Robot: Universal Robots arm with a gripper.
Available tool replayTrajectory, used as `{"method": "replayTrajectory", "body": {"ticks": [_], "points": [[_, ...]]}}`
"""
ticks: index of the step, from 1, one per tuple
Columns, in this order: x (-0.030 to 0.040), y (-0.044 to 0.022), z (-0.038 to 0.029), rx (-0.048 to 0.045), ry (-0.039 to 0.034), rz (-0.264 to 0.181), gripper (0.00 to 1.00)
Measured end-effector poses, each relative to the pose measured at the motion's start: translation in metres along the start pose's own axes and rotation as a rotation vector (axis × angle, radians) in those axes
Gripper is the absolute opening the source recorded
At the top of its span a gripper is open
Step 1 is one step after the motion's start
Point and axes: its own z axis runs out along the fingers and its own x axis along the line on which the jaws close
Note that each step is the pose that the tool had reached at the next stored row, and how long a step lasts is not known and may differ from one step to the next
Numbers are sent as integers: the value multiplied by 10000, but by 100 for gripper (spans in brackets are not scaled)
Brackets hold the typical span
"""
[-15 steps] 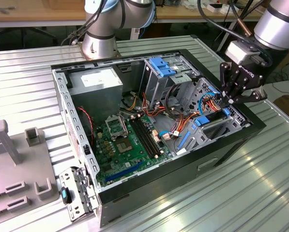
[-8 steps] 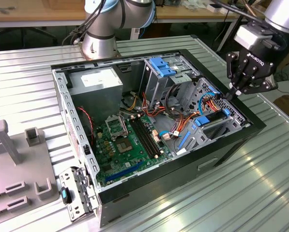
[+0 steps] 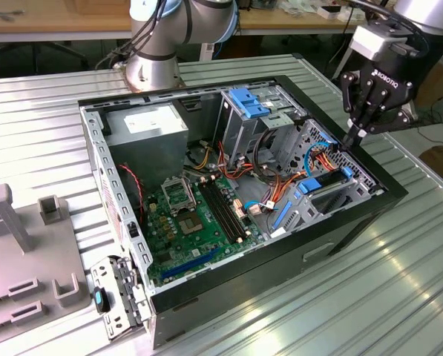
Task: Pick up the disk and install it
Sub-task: 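Insert the second disk wire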
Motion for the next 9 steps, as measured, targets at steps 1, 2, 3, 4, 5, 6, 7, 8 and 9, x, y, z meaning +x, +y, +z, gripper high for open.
{"method": "replayTrajectory", "body": {"ticks": [1,2,3,4,5,6,7,8,9], "points": [[-13,11,-1,-2,-1,-1,11],[-45,44,-6,-6,9,-2,11],[-66,51,-6,-20,15,-2,11],[-79,56,-7,-35,19,-4,11],[-95,67,-9,-43,37,-5,11],[-111,77,-12,-50,56,-8,11],[-136,91,-13,-63,67,-23,11],[-155,104,-15,-71,79,-39,11],[-158,128,-16,-72,103,-98,11]]}}
